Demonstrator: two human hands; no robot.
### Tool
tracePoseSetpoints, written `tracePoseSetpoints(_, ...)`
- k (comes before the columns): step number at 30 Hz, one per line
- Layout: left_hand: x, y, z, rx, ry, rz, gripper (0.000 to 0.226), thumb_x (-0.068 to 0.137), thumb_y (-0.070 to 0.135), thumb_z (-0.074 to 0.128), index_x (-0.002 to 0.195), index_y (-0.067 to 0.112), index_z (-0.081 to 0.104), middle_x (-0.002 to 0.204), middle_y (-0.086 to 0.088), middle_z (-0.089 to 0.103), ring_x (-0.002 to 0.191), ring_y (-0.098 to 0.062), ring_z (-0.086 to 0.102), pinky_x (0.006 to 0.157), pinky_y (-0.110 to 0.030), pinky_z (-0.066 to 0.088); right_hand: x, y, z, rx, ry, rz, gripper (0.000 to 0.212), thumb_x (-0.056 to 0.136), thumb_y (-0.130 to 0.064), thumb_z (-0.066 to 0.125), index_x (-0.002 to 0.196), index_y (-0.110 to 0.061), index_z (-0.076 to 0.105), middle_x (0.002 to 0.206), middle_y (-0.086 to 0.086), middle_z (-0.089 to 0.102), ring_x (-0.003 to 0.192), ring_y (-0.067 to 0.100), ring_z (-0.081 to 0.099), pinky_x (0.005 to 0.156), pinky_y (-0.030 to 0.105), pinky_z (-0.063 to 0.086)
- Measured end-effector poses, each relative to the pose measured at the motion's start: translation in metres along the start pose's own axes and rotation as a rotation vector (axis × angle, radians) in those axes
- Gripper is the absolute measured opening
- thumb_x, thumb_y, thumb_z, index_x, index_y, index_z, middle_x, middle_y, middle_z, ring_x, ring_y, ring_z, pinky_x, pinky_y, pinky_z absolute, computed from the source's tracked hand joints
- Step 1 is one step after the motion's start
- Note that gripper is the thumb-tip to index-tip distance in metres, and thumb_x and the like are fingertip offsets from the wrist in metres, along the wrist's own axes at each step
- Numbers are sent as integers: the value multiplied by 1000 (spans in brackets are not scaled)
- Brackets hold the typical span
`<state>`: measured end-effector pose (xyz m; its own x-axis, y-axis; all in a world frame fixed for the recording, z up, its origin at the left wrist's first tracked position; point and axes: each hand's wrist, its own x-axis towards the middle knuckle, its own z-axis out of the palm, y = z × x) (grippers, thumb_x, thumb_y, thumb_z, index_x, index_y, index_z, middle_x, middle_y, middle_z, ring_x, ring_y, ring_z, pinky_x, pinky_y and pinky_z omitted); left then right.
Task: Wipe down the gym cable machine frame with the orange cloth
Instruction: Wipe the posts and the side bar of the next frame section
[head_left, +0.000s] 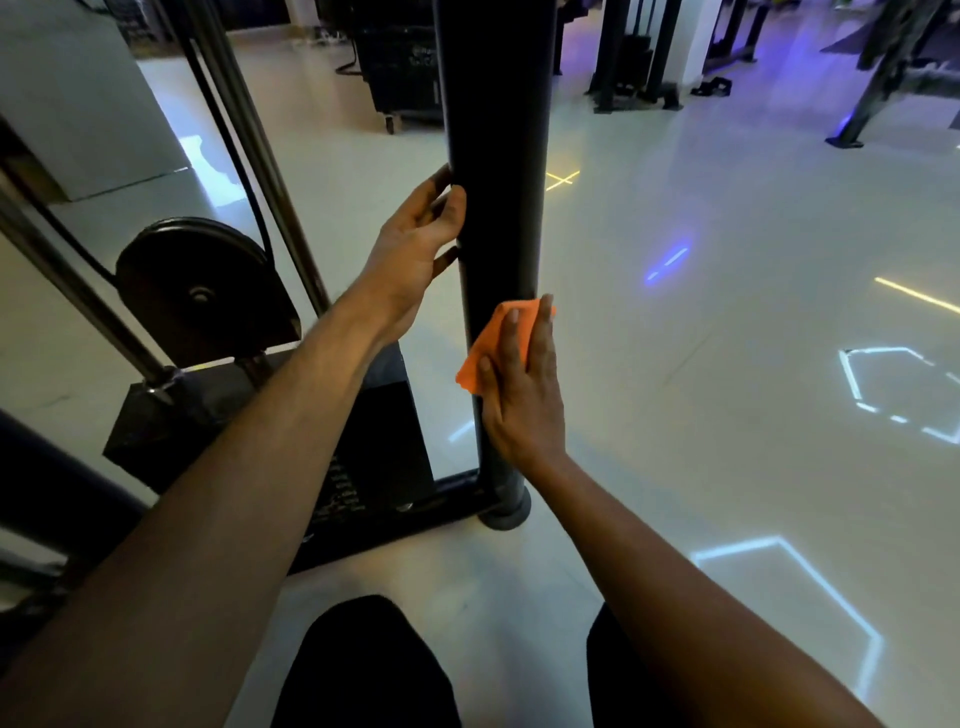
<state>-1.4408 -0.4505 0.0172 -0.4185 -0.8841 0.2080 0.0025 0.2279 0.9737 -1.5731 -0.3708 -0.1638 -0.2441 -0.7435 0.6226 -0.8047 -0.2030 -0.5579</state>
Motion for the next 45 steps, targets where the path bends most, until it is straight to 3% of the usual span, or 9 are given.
tracePoseSetpoints(3,-5,-15,3,-5,6,-3,48,112,34,55,159,29,47,151,9,62,138,-7,59,114,-34,51,6,-6,5,-26,64,-12,91,116,-35,53,170,-39,-19,181,11,-15,169,36,-5,129,67,23)
tracePoseSetpoints(7,-14,-34,5,20,3,-6,50,112,36,55,161,33,45,157,12,56,132,-4,62,106,-30,57,49,-31,1,-8,212,-22,72,116,-36,50,172,-13,10,180,24,-1,168,40,-2,131,65,18)
tracePoseSetpoints(10,-15,-39,5,20,3,-9,51,111,36,56,161,35,45,159,11,53,138,-8,58,112,-36,54,34,-14,12,-28,204,-59,75,116,-32,53,173,-21,5,179,25,1,168,42,-1,130,65,21)
tracePoseSetpoints(15,-22,-49,8,5,23,-2,49,112,30,57,159,32,47,152,15,59,136,-2,59,107,-28,55,-9,18,27,-64,91,-73,93,114,-32,57,169,-43,-16,181,16,-12,168,40,-4,127,69,24)
tracePoseSetpoints(23,-23,-59,8,9,24,3,49,112,39,50,161,34,45,158,10,55,146,-14,53,120,-52,47,30,-1,15,33,214,-89,90,114,-33,57,170,-44,-13,181,20,-1,169,36,5,127,62,33)
tracePoseSetpoints(27,-25,-64,13,-5,54,8,47,114,34,51,160,32,47,155,12,58,142,-8,56,117,-42,50,9,11,18,36,136,-108,90,114,-30,56,170,-46,-13,181,19,-3,169,35,2,126,65,32)
tracePoseSetpoints(33,-23,-75,16,-31,101,-3,49,110,30,58,158,32,49,152,8,61,136,-11,62,109,-41,57,52,-12,9,224,263,-38,74,114,-30,54,169,-27,5,182,16,1,168,32,14,121,64,42)
tracePoseSetpoints(39,-25,-80,24,-76,123,-8,45,111,24,54,156,24,50,148,3,65,126,-5,67,91,-20,59,-3,44,19,62,35,-164,84,115,-44,50,169,-49,-14,182,4,-13,168,35,12,117,65,45)
tracePoseSetpoints(45,-21,-96,27,-80,153,12,46,113,23,52,159,21,48,148,1,65,126,-7,68,93,-24,59,26,23,20,147,155,-112,77,114,-36,55,171,-28,2,182,12,-7,168,33,10,121,63,42)
